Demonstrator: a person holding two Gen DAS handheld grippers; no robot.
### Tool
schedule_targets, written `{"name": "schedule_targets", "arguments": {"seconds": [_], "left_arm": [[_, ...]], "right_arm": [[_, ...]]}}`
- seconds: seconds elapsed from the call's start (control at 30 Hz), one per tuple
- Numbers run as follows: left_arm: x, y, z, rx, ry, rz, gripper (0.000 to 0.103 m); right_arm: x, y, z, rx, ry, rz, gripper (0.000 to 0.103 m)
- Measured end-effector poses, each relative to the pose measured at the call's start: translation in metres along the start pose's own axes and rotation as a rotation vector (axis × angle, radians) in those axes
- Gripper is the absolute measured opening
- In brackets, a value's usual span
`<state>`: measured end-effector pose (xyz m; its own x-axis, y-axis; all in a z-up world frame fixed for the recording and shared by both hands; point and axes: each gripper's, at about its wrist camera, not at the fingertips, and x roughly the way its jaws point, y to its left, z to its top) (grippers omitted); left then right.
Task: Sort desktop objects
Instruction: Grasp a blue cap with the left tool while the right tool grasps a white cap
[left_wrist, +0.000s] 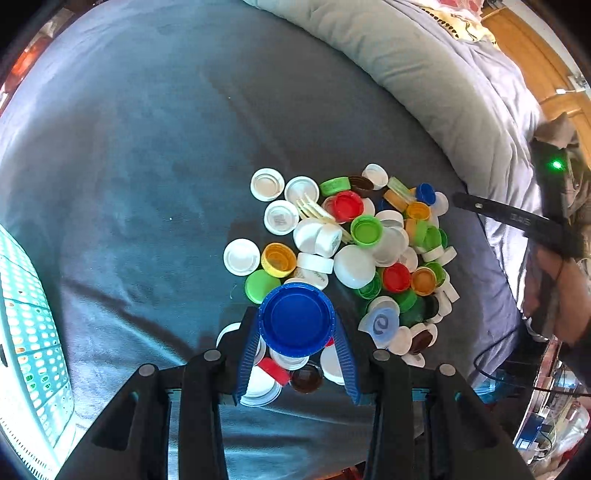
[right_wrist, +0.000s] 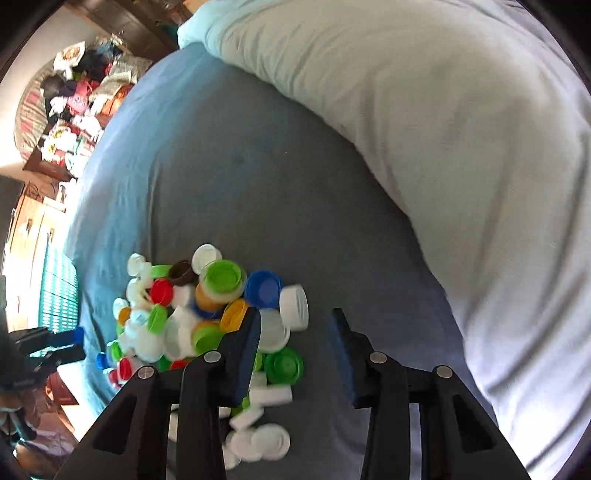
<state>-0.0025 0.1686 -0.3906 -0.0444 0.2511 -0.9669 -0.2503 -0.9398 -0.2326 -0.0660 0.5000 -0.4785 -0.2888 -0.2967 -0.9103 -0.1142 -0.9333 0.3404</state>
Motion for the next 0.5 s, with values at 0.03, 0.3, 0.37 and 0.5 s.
{"name": "schedule_targets", "arguments": {"seconds": [0.03, 0.3, 0.37, 0.5], "left_arm": [[-0.001, -0.001, 0.001, -0.001, 0.000, -0.005, 0.040], [-0.021, 0.014, -0.003, 0.029, -0.028, -0.023, 0.040], [-0.030, 0.003, -0.002, 0.038, -0.046, -0.029, 0.040], [-0.050, -0.021, 0.014, 0.075, -0.090, -0.047, 0.040]], "right_arm": [[0.004, 0.001, 0.002, -0.010, 0.009, 0.001, 0.042], [0.024, 0.001, 0.001, -0.062, 0.068, -0.038, 0.014], [-0.004, 0.007, 0.001, -0.068, 0.023, -0.024, 0.014], [-0.080, 0.019, -0.004, -0.025, -0.072, 0.010, 0.014]]}}
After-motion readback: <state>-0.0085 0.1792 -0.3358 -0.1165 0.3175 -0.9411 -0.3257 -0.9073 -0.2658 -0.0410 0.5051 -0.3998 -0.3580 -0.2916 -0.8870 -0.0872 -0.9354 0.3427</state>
